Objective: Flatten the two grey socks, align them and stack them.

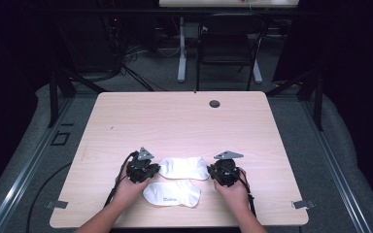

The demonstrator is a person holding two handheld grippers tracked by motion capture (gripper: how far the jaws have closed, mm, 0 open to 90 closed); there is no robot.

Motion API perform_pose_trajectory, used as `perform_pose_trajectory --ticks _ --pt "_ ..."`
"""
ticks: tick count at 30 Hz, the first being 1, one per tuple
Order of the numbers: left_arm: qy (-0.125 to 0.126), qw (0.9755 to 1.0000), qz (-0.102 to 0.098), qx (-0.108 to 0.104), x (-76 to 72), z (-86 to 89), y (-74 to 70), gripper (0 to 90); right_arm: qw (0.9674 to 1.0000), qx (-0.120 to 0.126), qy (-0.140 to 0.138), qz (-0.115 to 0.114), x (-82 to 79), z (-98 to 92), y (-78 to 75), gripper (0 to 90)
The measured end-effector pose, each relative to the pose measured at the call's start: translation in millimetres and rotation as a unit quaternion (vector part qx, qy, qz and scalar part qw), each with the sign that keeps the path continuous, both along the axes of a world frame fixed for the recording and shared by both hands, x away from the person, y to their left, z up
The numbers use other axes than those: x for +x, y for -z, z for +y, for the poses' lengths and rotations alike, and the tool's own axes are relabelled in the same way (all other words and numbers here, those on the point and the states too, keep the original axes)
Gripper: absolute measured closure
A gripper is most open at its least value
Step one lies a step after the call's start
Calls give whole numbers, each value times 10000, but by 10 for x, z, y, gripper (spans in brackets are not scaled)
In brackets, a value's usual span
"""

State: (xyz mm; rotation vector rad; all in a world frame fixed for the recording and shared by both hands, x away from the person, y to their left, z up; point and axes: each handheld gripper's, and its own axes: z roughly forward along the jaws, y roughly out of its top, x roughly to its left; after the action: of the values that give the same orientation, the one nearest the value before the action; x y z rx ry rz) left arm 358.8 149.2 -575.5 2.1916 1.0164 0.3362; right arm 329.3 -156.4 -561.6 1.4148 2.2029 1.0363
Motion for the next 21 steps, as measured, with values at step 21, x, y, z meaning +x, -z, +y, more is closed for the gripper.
perform_pose_trajectory --ticks 21 --pt "-8 9998 -87 -169 -32 -12 -102 749 9897 -293 -1388 209 -467 451 111 839"
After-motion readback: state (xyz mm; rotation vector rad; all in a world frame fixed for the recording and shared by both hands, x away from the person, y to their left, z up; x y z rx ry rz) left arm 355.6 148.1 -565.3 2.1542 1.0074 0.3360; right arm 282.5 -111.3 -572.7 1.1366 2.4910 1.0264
